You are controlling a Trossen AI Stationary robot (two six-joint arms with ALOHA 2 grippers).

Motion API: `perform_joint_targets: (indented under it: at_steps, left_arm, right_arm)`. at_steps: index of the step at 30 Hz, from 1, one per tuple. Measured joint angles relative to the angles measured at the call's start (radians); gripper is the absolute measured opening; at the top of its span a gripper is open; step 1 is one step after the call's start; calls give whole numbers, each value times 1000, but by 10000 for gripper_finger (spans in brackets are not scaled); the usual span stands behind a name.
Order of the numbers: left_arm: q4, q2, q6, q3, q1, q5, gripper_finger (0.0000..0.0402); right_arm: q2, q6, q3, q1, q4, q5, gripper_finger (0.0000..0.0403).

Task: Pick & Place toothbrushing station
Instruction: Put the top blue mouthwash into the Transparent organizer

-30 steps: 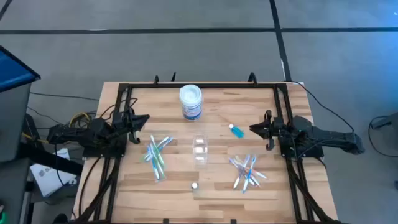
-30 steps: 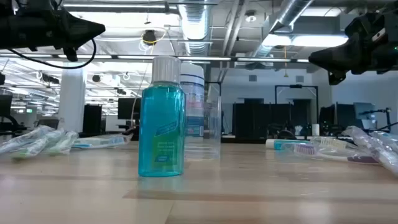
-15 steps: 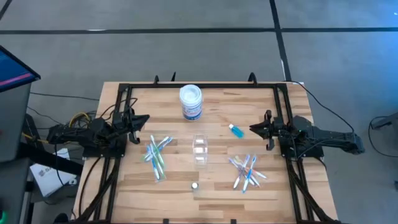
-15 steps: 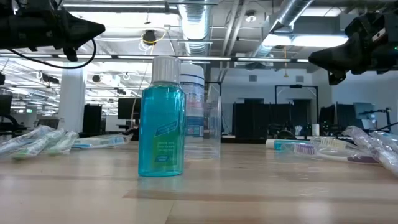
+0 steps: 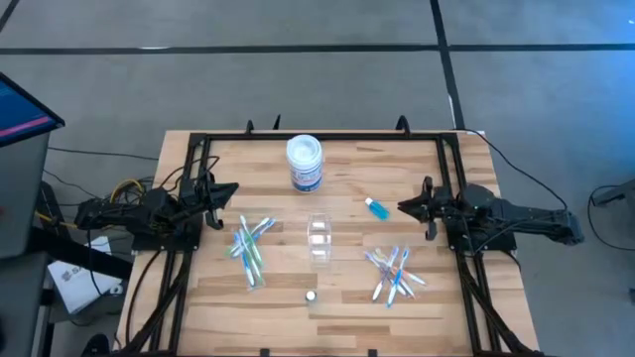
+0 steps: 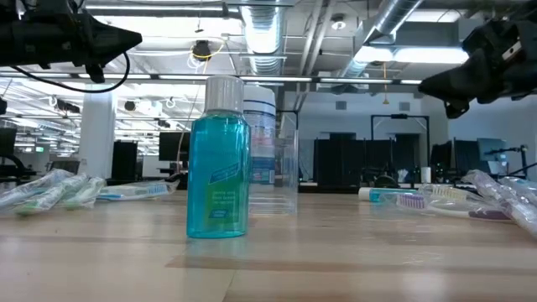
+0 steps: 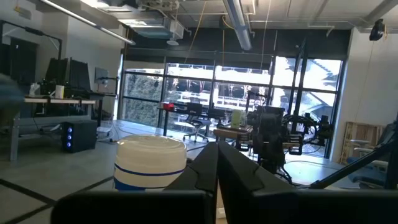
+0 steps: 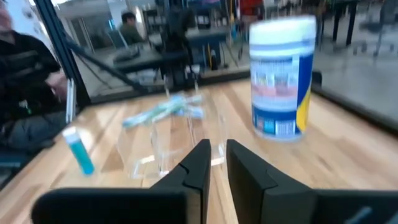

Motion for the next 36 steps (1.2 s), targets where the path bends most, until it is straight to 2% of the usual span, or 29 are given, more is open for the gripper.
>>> perform_joint_targets:
  at_steps: [10,26,36]
  left_arm:
    - [0,0,0,0,0,0,2]
    - [0,0,0,0,0,0,2]
    - [0,0,-1,0,0,0,2]
  right_arm:
    - [145,34,60,0,-55,27,3]
    - [440,63,262,-19,-157,27,2]
    - [757,65,413,-135,-248,25,2]
